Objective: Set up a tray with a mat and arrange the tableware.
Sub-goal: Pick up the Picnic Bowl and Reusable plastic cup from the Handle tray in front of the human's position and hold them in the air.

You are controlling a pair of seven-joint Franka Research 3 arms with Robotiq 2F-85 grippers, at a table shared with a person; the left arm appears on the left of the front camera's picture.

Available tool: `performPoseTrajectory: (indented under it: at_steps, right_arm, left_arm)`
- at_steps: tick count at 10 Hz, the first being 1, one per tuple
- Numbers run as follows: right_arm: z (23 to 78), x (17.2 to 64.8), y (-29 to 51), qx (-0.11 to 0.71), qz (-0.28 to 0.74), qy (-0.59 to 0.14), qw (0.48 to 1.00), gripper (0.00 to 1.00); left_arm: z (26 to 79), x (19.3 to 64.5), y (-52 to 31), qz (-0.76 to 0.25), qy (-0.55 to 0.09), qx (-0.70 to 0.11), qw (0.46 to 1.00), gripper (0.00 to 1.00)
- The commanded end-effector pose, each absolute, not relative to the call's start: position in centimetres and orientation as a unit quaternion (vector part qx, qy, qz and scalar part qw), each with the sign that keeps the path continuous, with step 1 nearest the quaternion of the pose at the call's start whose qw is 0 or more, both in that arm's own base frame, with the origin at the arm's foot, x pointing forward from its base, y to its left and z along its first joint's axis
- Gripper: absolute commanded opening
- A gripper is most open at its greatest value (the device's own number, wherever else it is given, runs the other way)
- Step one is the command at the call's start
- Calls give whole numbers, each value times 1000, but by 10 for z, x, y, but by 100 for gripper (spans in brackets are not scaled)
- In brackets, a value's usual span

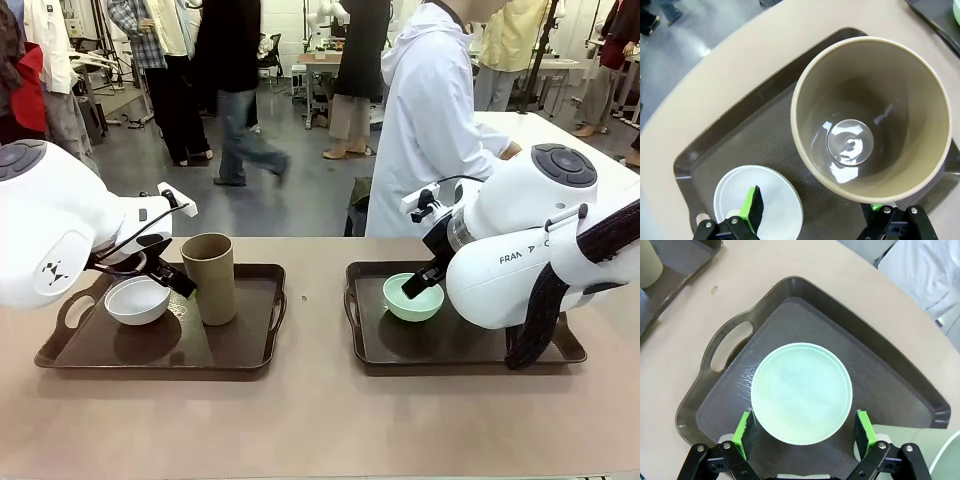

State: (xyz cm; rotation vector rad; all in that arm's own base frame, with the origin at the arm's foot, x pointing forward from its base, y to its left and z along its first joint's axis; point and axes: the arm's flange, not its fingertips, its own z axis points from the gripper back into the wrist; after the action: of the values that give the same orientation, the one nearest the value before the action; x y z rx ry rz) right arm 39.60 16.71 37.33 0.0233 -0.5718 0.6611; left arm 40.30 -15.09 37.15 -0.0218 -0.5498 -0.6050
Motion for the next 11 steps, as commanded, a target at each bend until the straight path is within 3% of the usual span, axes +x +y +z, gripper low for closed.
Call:
performPoseTrajectory:
  at_steps: [1, 7, 8, 10, 11]
  right_arm:
    - [373, 396, 167, 11, 320, -277, 906, 100]
    - [373, 396, 167, 11, 320, -277, 906, 100]
    - [385, 376, 179, -6, 306, -256, 917, 100]
    - [417, 326, 203, 6, 288, -218, 932, 100]
    - [429, 302, 208, 2, 252, -195, 948, 100]
  left_arm:
    - [372, 403, -151, -294, -268, -11, 917, 100]
    - [372, 403, -151, -294, -267, -11, 918, 100]
    - [391, 372, -153, -335, -262, 18, 905, 100]
    - [434, 324, -145, -281, -224, 60, 931, 100]
    - [455, 304, -141, -274, -202, 40, 939, 100]
